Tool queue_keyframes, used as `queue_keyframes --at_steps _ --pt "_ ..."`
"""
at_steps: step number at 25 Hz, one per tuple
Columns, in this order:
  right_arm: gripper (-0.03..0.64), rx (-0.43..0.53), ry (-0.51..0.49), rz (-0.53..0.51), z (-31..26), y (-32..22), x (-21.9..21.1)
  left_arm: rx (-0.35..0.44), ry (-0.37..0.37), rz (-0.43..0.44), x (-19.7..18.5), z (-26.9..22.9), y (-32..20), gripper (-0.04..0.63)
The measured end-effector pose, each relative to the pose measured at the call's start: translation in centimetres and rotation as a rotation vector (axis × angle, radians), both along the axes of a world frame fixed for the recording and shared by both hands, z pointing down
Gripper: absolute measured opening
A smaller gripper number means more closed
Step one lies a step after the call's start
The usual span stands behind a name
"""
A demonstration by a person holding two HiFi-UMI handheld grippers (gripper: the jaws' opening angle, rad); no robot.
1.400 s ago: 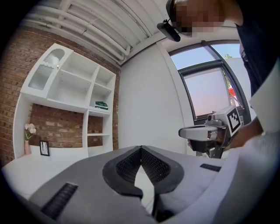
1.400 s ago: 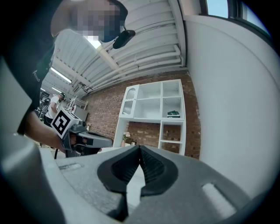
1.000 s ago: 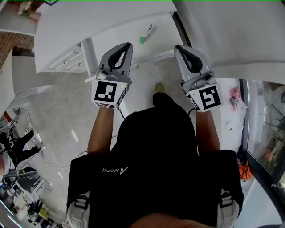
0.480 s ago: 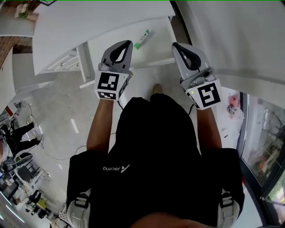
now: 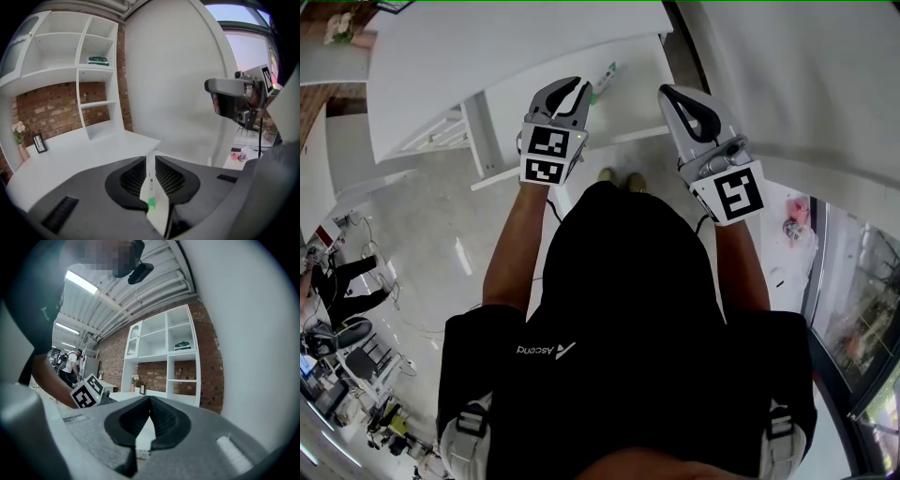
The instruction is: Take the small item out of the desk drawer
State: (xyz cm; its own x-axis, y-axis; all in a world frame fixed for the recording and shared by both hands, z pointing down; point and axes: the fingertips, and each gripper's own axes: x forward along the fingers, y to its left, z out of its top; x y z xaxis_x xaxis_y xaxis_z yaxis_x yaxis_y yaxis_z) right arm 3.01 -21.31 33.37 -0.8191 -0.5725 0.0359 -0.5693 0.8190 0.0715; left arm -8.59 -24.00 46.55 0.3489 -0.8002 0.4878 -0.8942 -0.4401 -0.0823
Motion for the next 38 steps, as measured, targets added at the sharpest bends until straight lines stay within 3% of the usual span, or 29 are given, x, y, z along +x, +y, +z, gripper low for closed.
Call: queue_keyframes --at_steps 18,29,38 --pt "0.002 -0.071 0.034 0.108 2.1 -2.7 0.3 -0.305 -0.106 0.085 0.6 12.1 -3.9 0.228" --pt "0.002 -0.107 0.061 0.142 3.8 -3.6 1.4 -0.457 -0.192 0.101 0.4 18.6 -4.4 0.233" --pt "0.002 -0.132 0.077 0.17 4.8 -4.0 2.4 -0.529 -0.19 0.109 0.4 21.1 -4.2 0.229"
